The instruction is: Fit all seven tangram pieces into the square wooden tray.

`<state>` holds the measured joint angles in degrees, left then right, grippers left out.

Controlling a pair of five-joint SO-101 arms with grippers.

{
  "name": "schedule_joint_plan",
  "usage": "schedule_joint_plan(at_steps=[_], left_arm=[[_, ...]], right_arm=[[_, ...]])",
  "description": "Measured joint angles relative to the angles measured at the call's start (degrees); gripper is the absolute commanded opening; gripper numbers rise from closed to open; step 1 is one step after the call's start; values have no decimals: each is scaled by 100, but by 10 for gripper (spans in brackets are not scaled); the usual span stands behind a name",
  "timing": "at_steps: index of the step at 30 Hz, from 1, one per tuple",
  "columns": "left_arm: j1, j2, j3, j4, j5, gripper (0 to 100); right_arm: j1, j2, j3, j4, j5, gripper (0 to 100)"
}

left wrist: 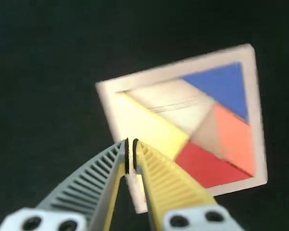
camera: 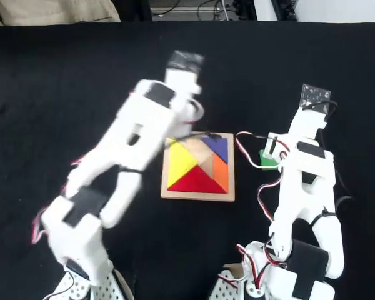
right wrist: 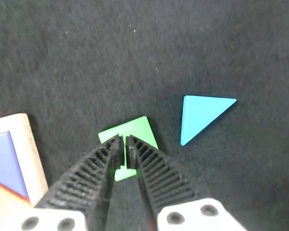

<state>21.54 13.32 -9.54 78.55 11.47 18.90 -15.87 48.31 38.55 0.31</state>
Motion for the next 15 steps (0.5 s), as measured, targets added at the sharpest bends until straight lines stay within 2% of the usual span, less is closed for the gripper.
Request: schedule_joint_plan(at_steps=[3, 6, 9, 15], left_arm=[[-519, -721, 730, 26, -360, 51], [-967, -1442, 1890, -378, -536, 51], [-1538, -2268, 3297, -1116, -589, 55], [-2514, -4044, 5925, -2936, -580, 70]], right_arm=[[0, 0, 0, 35, 0, 182], [0, 44, -9, 35, 44, 188], [0, 53, -35, 97, 281, 191], [-536, 211, -369, 536, 545, 191]])
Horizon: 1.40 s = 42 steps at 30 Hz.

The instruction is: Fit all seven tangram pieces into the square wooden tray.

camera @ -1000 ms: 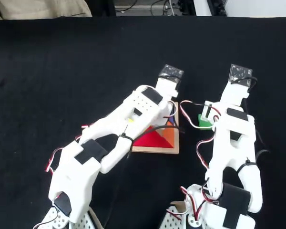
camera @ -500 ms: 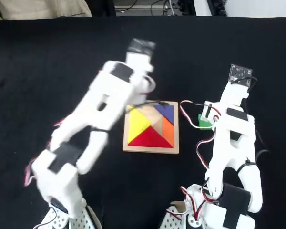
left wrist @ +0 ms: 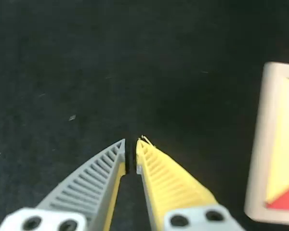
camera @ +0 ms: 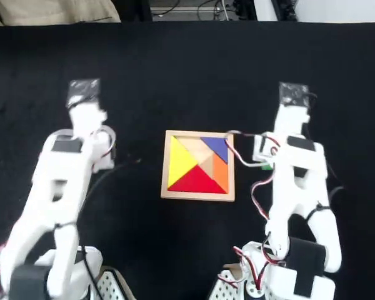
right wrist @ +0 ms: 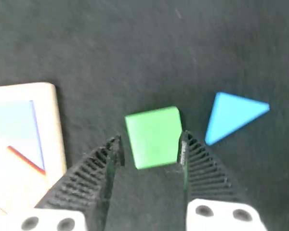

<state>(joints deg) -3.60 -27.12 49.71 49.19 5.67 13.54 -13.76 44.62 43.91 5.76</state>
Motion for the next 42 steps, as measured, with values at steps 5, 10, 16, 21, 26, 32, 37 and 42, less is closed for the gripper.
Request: schedule_joint_plan(at_steps=[5, 10, 16, 21, 26, 32, 37, 42], left_arm=[[-343, -826, 1371, -1055, -18, 177], [-422, -774, 1644, -1538, -18, 191], [-422, -299, 1644, -1582, -18, 191], [-422, -132, 1635, -1582, -18, 191], [-422, -123, 1635, -1582, -18, 191], [-422, -123, 1635, -1582, -18, 191], [-422, -123, 1635, -1582, -18, 191], [-422, -123, 1635, -1582, -18, 191]], right_arm=[[-35, 747, -527, 62, 9, 191], [-26, 1407, -1178, 642, 281, 192], [18, 1899, -1582, 879, 369, 273], [132, 1960, -1644, 888, 527, 364], [88, 1960, -1644, 888, 835, 321], [-62, 1960, -1635, 949, 844, 283], [-229, 1960, -1486, 1020, 853, 248], [-211, 1960, -1486, 1020, 844, 229]])
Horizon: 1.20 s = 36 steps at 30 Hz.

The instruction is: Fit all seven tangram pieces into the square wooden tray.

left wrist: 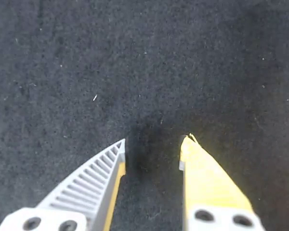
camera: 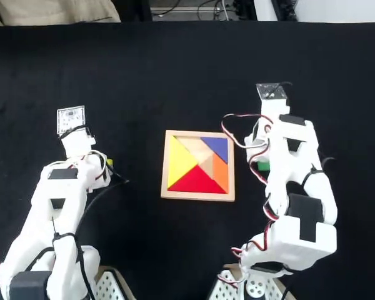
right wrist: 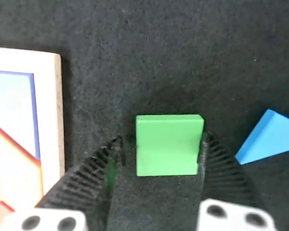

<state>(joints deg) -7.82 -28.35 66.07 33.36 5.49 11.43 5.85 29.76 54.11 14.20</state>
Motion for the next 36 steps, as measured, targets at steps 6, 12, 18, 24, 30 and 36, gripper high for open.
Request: schedule_joint_plan(at_steps=[6, 12, 18, 24, 30, 36], left_arm=[[0, 0, 0, 0, 0, 191], [0, 0, 0, 0, 0, 191], [0, 0, 0, 0, 0, 191], [0, 26, 0, -18, 0, 191], [0, 44, 0, -18, 0, 191], [0, 44, 0, -18, 0, 191]], right_arm=[[0, 246, 0, 9, 9, 234], [0, 598, -404, 343, 9, 230], [0, 677, -519, 422, 9, 226], [18, 677, -519, 387, 9, 105], [26, 677, -554, 378, 9, 48], [-18, 167, -484, 624, 9, 45]])
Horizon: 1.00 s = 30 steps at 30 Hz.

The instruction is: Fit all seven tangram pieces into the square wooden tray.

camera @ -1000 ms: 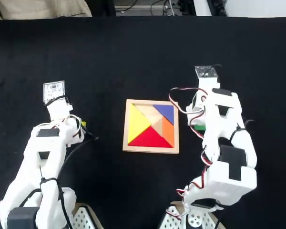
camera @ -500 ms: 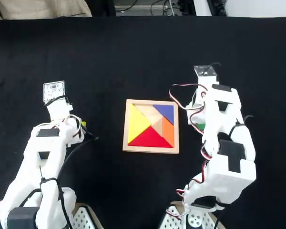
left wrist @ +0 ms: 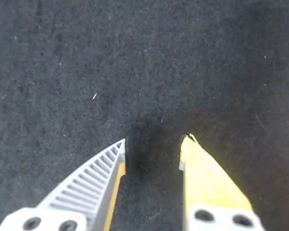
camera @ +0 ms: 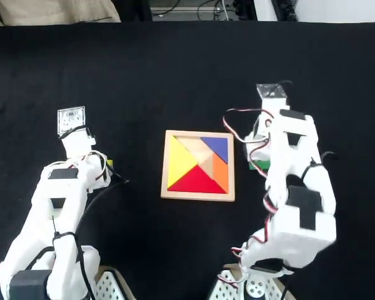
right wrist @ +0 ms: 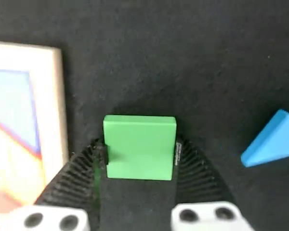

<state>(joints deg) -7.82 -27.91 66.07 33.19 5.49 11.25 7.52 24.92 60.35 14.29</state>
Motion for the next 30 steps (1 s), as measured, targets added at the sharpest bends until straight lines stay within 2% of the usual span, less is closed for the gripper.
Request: schedule_joint_plan(at_steps=[3, 8, 11, 14, 21, 23, 30], left_arm=[[0, 0, 0, 0, 0, 191], [0, 0, 0, 0, 0, 191], [0, 0, 0, 0, 0, 191], [0, 0, 0, 0, 0, 191], [0, 0, 0, 0, 0, 191], [0, 0, 0, 0, 0, 191], [0, 0, 0, 0, 0, 191]], right_arm=[[-114, -897, 132, 281, 18, 47], [-1187, -2312, 246, 949, 325, 48], [-1899, -2505, 246, 1073, 352, 49], [-2303, -2356, 176, 1081, 211, 47], [-2444, -888, -35, 273, 202, 47], [-2444, -607, -35, 132, 457, 47], [-2462, -440, -35, -167, 958, 47]])
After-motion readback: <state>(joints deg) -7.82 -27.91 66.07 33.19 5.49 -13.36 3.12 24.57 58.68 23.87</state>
